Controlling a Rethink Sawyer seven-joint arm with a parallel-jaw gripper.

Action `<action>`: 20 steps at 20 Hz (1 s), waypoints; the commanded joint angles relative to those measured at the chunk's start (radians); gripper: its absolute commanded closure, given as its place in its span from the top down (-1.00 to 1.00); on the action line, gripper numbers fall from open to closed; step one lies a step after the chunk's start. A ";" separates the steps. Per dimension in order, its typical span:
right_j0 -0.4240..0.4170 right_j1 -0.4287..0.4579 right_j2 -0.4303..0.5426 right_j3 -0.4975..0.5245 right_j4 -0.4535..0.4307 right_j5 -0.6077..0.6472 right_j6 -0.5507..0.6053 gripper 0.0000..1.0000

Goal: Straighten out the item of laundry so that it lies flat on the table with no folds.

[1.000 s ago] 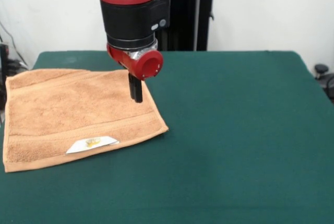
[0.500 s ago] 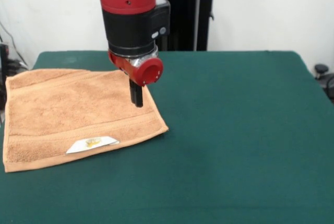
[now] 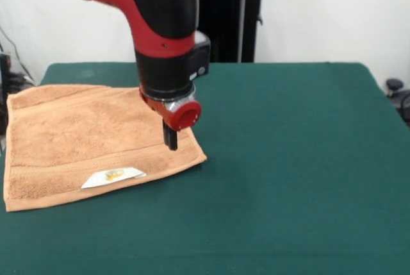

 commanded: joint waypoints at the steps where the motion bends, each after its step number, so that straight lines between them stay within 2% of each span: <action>1: 0.011 0.125 0.058 0.031 -0.018 -0.092 0.138 -1.00; 11: 0.019 0.210 0.081 -0.037 0.016 -0.147 0.156 -1.00; 20: 0.075 0.333 0.063 -0.213 0.084 -0.099 0.208 -1.00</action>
